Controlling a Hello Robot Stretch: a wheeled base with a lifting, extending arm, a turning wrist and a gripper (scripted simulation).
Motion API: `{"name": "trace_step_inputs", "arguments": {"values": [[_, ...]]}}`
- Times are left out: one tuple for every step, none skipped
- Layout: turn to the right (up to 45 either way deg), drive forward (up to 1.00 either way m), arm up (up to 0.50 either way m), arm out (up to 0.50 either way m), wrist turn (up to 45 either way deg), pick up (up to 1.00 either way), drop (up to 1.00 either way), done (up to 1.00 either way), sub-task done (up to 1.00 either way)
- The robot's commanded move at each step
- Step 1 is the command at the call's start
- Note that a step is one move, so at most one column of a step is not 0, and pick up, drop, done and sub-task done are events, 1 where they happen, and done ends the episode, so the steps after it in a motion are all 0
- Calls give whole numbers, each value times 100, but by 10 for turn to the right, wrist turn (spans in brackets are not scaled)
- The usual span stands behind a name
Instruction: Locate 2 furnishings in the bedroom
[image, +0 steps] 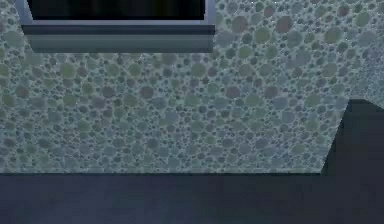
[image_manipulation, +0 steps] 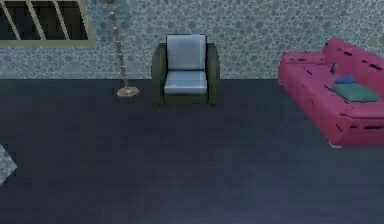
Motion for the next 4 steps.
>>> {"name": "trace_step_inputs", "arguments": {"values": [[-450,0,0,0,0,0,0,0,0],[-450,0,0,0,0,0,0,0,0],[-60,0,0,0,0,0,0,0,0],[0,100,0,0,0,0,0,0,0]]}}
